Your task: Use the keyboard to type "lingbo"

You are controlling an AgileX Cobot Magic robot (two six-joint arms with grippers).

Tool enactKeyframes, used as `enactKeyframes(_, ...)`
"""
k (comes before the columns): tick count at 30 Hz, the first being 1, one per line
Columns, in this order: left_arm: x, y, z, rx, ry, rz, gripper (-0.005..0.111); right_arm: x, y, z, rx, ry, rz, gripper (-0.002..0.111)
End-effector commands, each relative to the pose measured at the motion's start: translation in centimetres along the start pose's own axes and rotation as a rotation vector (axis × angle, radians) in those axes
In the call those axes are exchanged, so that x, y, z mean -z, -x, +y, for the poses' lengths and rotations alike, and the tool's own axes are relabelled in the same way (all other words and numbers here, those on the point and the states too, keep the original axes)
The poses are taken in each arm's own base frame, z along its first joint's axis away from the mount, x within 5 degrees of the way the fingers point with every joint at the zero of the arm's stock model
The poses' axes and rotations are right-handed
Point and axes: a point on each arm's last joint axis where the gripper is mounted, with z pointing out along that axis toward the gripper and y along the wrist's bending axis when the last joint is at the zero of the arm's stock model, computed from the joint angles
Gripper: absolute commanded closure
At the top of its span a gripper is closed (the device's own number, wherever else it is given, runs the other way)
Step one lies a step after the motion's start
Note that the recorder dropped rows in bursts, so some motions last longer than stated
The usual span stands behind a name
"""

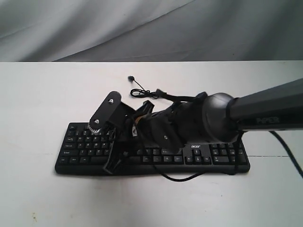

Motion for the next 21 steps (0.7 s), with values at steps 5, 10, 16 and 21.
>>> enactKeyframes(5,0.0,0.0,-0.1,0.005,-0.008,-0.011,0.107,2.3,-2.1,-3.3,-0.053,-0.062,0.028,0.108)
enactKeyframes(10,0.0,0.0,-0.1,0.005,-0.008,-0.011,0.107,2.3,-3.0,-4.2,-0.067,-0.080,0.041,0.108)
enactKeyframes(16,0.0,0.0,-0.1,0.005,-0.008,-0.011,0.107,1.8,-3.6,-4.4,-0.049,-0.082,0.057,0.108)
enactKeyframes(21,0.0,0.0,-0.1,0.005,-0.008,-0.011,0.107,0.8,-4.1,-3.8,-0.033,-0.070,0.062,0.108)
